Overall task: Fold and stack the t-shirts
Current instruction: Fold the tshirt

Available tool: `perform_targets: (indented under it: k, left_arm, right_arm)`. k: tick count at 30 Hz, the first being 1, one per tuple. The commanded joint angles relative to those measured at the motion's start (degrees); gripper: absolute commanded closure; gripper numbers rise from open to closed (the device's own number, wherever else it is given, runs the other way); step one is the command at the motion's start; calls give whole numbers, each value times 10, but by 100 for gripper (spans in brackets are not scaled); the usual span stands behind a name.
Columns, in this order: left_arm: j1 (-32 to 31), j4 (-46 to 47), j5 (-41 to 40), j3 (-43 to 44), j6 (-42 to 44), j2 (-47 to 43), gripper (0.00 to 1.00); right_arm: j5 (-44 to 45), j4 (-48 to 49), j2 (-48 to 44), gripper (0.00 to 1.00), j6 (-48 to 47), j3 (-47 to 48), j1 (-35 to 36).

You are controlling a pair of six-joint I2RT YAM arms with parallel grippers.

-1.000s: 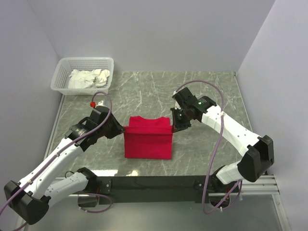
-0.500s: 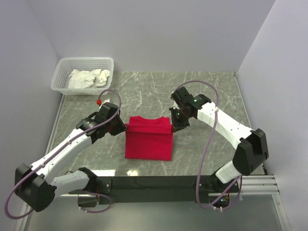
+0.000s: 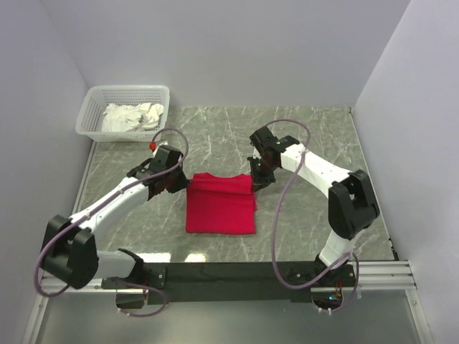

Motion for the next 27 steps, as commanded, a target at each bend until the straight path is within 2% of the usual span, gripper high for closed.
perform_targets:
  k: [1, 7, 9, 10, 15, 16, 17, 20, 22, 27]
  left_arm:
    - [22, 57, -22, 3, 38, 39, 99]
    - [28, 100, -23, 19, 47, 110, 99]
    - [29, 105, -32, 23, 50, 128, 95]
    - [30, 108, -35, 27, 51, 133, 92]
    - [31, 106, -51, 46, 63, 132, 66]
    - [31, 106, -52, 47, 64, 123, 59]
    - [31, 108, -49, 44, 70, 98, 44]
    - [26, 101, -43, 23, 76, 40, 30]
    - [9, 93, -46, 4, 75, 14, 29]
    - [-29, 106, -4, -34, 78, -19, 42]
  right_arm:
    - [23, 8, 28, 100, -15, 29, -19]
    - [15, 42, 81, 99, -11, 48, -37]
    - [13, 57, 91, 94, -9, 47, -38]
    - [12, 67, 93, 87, -8, 45, -42]
    - [25, 98, 63, 65, -4, 40, -47]
    - [26, 106, 50, 63, -6, 36, -47]
    - [26, 128, 17, 62, -12, 22, -46]
    - [14, 168, -45, 61, -33, -23, -46]
    - [-12, 188, -67, 61, -40, -61, -45]
    - [-63, 221, -80, 65, -48, -111, -33]
